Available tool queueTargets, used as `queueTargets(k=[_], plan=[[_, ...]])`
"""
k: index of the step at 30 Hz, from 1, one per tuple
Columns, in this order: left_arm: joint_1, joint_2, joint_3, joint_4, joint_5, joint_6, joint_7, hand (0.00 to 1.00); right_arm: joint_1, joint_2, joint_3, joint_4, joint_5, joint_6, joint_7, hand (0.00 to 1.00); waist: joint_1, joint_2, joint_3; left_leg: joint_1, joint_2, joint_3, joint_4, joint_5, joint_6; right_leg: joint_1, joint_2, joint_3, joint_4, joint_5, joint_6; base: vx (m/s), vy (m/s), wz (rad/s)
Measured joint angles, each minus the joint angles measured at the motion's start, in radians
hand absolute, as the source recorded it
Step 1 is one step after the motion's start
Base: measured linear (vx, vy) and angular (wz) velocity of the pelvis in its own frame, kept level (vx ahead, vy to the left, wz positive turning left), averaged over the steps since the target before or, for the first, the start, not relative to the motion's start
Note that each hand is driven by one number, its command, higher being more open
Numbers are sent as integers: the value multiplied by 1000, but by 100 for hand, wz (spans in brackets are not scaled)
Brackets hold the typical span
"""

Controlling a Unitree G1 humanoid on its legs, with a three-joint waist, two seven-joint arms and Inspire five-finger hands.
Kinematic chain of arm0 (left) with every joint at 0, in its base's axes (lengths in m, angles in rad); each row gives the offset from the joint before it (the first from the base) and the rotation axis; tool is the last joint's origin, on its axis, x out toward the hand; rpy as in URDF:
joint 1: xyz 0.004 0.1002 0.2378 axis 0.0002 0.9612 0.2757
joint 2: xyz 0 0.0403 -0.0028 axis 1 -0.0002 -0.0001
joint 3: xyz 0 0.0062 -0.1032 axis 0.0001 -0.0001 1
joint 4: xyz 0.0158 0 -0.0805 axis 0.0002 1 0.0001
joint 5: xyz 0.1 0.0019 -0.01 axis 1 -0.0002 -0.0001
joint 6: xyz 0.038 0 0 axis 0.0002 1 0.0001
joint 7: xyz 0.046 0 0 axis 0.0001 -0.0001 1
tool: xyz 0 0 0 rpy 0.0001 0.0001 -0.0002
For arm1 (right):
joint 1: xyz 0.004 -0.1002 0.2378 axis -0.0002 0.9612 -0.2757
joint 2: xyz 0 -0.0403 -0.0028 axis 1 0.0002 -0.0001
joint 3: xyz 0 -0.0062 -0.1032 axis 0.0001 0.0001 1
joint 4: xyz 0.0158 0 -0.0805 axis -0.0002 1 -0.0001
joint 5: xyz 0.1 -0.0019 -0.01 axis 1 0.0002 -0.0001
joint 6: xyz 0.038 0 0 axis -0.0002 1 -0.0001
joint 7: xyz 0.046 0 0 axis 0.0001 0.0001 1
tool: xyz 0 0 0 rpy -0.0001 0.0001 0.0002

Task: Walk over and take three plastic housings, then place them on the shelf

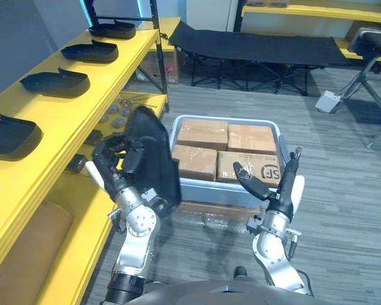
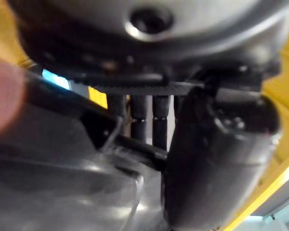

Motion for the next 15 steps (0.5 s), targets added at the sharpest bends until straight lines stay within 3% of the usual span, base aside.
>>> queueTargets(k=[4, 6, 11, 15], plan=[[0, 0, 31, -53, 15, -1, -1, 0, 1, 4, -15, -1, 85, -35, 62, 100, 0, -4, -6, 1, 0, 1, 0, -1, 0, 0, 0, 1, -1, 0, 0, 0, 0, 0], [0, 1, 52, -67, 13, -3, -18, 0, 2, 7, -34, -4, 154, -68, 148, 100, -1, -3, -6, 1, 0, 1, 0, -1, 0, 1, 0, 1, -2, 0, 0, 0, 0, 0], [76, 0, 135, -194, -35, -16, -98, 0, 0, -18, -57, -17, 458, -88, 481, 100, 2, 0, -8, -2, -1, -13, 1, -3, 2, 10, 0, -9, -9, 0, 0, -20, 2, 5], [128, -5, 225, -267, -76, -33, -114, 0, -6, -46, -60, -17, 585, -84, 641, 100, 22, 9, -13, -18, -1, -53, 7, -4, 2, 38, -1, -53, -20, -2, -1, 3, -2, 30]])
